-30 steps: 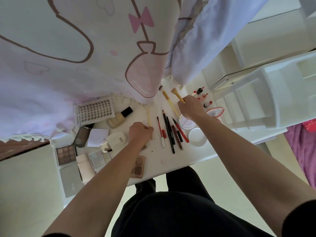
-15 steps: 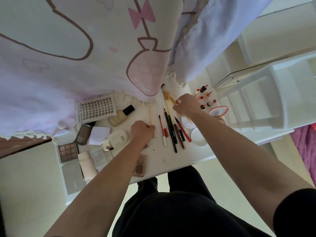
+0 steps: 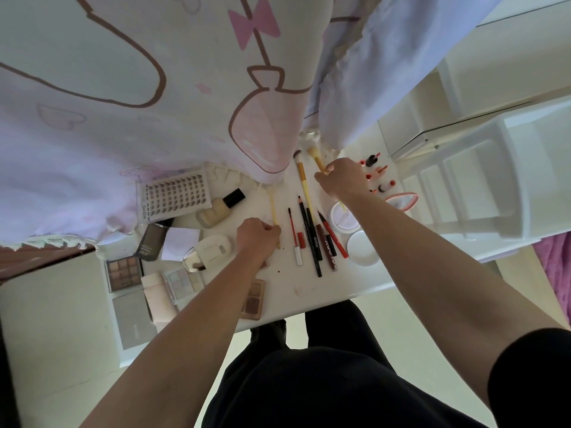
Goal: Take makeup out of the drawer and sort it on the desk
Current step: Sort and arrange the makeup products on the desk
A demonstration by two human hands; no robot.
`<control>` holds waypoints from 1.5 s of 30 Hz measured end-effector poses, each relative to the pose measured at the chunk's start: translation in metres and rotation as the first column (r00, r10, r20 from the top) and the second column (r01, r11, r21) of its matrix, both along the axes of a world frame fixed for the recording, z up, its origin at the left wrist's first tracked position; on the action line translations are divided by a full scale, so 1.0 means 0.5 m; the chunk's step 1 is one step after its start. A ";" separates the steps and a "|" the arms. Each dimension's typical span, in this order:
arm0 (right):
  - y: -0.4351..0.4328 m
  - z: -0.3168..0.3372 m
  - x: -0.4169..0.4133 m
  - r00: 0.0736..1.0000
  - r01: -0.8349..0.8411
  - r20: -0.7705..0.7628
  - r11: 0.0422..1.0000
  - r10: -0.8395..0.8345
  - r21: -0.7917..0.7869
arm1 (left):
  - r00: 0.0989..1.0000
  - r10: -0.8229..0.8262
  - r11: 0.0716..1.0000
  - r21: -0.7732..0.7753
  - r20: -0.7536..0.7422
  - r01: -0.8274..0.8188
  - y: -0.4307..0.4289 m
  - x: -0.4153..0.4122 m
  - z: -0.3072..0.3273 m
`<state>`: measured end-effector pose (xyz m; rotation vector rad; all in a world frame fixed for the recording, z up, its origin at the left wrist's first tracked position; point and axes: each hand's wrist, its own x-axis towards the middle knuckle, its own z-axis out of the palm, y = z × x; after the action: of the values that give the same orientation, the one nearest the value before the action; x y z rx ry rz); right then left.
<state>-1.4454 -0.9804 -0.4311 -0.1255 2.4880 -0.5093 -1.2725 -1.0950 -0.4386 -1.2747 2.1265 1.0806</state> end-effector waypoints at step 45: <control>-0.038 0.041 0.382 0.994 -0.104 0.008 0.981 0.106 -0.165 | 0.960 -0.146 0.897 -0.441 -0.238 0.027 -0.208 0.373 0.079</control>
<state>-1.2543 -0.9993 -0.4105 -0.3147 2.4056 -0.6674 -1.0861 -1.1989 -0.3993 -1.2571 2.7167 0.7983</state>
